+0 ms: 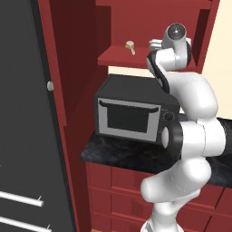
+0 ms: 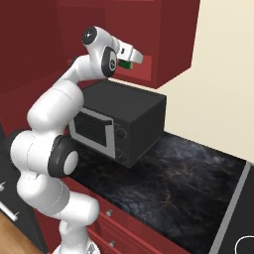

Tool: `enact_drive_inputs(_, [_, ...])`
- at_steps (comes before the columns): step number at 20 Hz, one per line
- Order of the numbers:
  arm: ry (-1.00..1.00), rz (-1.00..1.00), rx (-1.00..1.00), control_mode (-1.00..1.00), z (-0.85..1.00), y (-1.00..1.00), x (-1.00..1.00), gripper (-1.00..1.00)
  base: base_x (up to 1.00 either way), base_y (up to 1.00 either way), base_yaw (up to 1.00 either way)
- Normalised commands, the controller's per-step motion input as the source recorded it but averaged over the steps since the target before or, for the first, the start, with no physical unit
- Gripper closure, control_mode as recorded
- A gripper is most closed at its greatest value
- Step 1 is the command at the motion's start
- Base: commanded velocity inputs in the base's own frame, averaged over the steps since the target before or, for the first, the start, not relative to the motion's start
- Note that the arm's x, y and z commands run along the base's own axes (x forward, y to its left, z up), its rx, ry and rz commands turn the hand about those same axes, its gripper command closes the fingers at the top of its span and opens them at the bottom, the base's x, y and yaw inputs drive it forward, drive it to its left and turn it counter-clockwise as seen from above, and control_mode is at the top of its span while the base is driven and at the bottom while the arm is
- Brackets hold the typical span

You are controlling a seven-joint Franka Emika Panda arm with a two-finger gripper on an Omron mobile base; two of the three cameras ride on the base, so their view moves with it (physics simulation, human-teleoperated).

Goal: Pick up the dish brush and sponge from the sink, and place them back in the cabinet, and close the cabinet door.

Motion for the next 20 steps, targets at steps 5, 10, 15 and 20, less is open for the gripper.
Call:
enact_drive_inputs(5, [0.0,0.0,0.0,-1.0,0.0,-0.03,0.15,1.0,0.0,0.0,0.0])
enact_drive_inputs(10, [0.0,0.0,0.0,-1.0,-0.01,-0.01,0.11,1.0,0.0,0.0,0.0])
enact_drive_inputs(15, [0.0,0.0,0.0,-1.0,-0.14,0.0,0.09,1.0,0.0,0.0,0.0])
enact_drive_inputs(20, [0.0,0.0,0.0,-1.0,-0.25,0.0,0.04,1.0,0.0,0.0,0.0])
